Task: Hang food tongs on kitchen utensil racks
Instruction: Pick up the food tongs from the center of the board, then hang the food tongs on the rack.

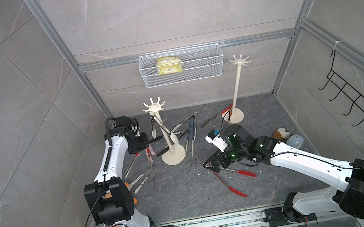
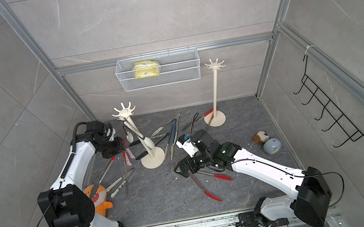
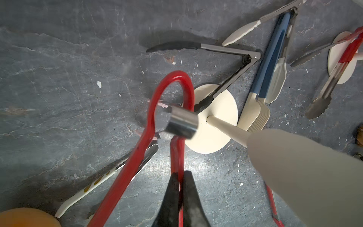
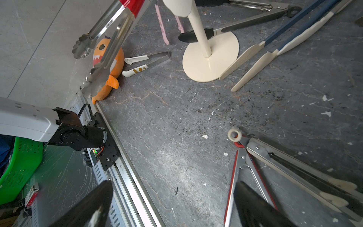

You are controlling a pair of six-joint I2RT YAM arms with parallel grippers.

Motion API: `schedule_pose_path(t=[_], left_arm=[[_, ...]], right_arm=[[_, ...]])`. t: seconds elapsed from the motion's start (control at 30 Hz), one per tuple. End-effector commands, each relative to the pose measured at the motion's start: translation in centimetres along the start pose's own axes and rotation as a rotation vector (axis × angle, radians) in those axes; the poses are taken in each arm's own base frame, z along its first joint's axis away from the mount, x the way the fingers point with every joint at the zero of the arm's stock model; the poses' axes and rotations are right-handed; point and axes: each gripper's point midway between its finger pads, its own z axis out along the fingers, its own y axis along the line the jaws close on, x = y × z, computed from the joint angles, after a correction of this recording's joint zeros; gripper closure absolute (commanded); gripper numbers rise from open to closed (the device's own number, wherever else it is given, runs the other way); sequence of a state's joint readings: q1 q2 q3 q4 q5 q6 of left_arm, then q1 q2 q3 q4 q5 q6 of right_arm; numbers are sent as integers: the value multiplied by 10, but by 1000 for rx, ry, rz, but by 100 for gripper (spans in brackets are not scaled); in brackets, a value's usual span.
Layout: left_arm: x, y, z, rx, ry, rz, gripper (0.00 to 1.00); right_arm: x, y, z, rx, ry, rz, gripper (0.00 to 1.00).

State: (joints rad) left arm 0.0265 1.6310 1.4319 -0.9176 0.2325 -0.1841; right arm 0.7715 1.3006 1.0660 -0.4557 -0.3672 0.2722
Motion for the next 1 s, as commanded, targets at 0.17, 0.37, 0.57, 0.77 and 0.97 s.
schedule_pose_path(t=[0.17,0.37,0.57,0.77,0.97], left_arm=[[13,1,41,4,82,-24,100],[-3,-6,41,38,7,-43,100],[-19,-14,18,52,-76,-20,100],[-35,-24,-9,59,-128,10,100],[-53,-35,-45,73,-217,29,100]], right_arm=[[-6,3,0,-18,-18,-12,2],[-7,2,-2,-7,-21,-12,2],[-5,1,-2,-3,-17,-12,2],[-6,1,-2,-4,-20,-15,2],[-7,1,-1,-4,-22,-19,2]])
